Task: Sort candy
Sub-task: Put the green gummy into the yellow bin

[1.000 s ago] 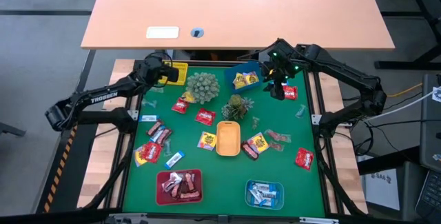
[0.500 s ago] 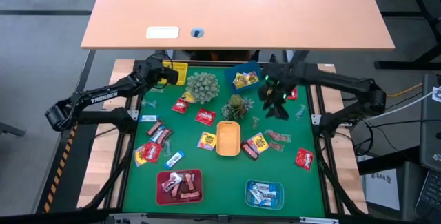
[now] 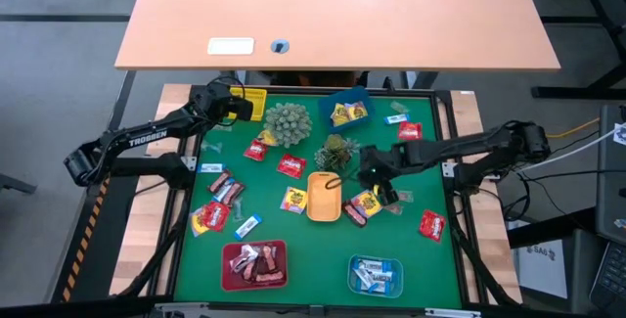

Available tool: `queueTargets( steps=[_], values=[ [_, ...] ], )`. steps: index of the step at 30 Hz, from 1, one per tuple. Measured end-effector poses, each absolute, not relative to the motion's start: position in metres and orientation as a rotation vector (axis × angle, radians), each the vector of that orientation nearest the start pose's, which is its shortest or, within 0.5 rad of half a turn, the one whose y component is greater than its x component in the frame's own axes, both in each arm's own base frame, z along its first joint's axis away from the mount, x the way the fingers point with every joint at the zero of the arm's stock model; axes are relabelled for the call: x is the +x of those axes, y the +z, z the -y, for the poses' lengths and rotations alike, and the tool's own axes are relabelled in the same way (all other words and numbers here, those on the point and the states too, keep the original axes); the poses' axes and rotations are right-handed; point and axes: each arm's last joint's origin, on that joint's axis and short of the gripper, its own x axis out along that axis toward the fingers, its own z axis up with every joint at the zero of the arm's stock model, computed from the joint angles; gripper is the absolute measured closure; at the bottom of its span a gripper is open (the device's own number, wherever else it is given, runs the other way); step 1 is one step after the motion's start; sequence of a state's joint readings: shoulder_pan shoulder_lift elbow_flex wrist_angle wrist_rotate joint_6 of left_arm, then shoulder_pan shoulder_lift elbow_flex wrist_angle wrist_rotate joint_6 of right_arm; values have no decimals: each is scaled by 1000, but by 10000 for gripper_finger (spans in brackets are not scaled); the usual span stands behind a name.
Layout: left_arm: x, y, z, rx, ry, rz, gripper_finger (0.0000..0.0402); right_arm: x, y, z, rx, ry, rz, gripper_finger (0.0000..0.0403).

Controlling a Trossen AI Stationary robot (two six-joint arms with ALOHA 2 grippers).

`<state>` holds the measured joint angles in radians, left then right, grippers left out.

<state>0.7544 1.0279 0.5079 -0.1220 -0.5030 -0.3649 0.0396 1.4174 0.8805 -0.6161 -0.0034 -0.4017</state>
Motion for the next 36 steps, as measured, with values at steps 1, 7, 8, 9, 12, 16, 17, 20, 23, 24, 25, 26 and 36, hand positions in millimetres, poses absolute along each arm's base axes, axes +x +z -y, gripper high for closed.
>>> queueTargets(
  steps=[1, 7, 8, 9, 12, 16, 17, 20, 23, 24, 25, 26, 36],
  values=[
    [137, 204, -148, -390, 1325, -452, 276, 260, 199, -12, -395, 263, -1123, 205],
    [137, 204, -148, -390, 1325, -451, 276, 258, 184, -12, -431, 254, -1093, 205],
    [137, 204, -148, -390, 1325, -451, 276, 257, 182, -12, -431, 254, -1094, 205],
    [137, 204, -148, -390, 1325, -451, 276, 257, 179, -12, -432, 254, -1091, 205],
    [137, 204, -147, -390, 1324, -450, 276, 259, 174, -12, -435, 249, -1060, 205],
    [137, 204, -147, -390, 1324, -451, 276, 261, 167, -12, -455, 255, -1072, 205],
    [137, 204, -147, -390, 1323, -450, 276, 262, 165, -12, -465, 243, -1078, 205],
    [137, 204, -147, -390, 1322, -452, 276, 265, 159, -11, -489, 215, -1097, 205],
    [137, 204, -147, -393, 1316, -453, 276, 267, 151, -11, -516, 210, -1127, 205],
    [137, 204, -147, -394, 1312, -453, 276, 267, 149, -10, -528, 205, -1140, 205],
    [137, 204, -147, -397, 1305, -454, 276, 268, 147, -10, -538, 198, -1147, 205],
    [138, 204, -147, -400, 1298, -455, 276, 268, 146, -10, -542, 194, -1153, 205],
    [138, 204, -147, -408, 1280, -456, 276, 270, 143, -10, -540, 193, -1156, 286]
  ],
)
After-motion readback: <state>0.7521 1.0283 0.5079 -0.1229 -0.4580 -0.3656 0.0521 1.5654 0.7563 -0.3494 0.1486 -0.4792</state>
